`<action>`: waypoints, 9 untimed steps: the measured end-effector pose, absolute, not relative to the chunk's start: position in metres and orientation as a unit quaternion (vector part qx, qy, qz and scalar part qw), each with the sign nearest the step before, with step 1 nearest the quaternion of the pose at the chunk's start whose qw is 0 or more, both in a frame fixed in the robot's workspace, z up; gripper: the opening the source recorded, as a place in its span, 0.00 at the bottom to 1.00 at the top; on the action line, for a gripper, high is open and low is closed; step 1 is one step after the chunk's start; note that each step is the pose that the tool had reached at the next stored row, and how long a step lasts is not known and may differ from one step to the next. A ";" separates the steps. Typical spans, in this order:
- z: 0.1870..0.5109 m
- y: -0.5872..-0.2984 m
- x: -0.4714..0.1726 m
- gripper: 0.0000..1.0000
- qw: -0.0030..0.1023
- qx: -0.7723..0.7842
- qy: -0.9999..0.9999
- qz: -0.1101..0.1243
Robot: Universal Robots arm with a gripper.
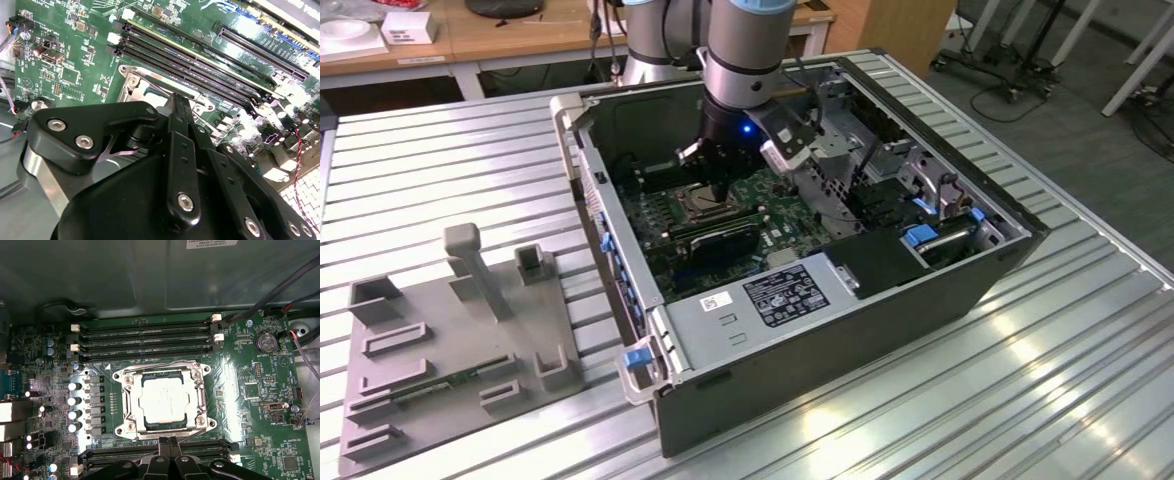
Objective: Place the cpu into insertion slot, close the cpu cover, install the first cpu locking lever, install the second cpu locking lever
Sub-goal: 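Install the second cpu locking lever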
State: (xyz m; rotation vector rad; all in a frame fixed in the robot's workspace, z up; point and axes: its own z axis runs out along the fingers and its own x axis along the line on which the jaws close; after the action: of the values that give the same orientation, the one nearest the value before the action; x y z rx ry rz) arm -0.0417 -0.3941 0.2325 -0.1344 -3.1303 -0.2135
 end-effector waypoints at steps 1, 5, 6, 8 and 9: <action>0.232 -0.394 -0.042 0.11 0.001 -0.043 -0.997 -0.068; 0.229 -0.394 -0.046 0.11 0.001 -0.043 -0.997 -0.068; 0.228 -0.394 -0.047 0.11 0.001 -0.043 -0.997 -0.068; 0.226 -0.394 -0.050 0.11 0.001 -0.043 -0.997 -0.068; 0.225 -0.394 -0.052 0.11 0.001 -0.043 -0.997 -0.068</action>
State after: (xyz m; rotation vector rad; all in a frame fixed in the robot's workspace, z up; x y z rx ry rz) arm -0.0517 -0.3941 0.2251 -0.1344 -3.1303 -0.2137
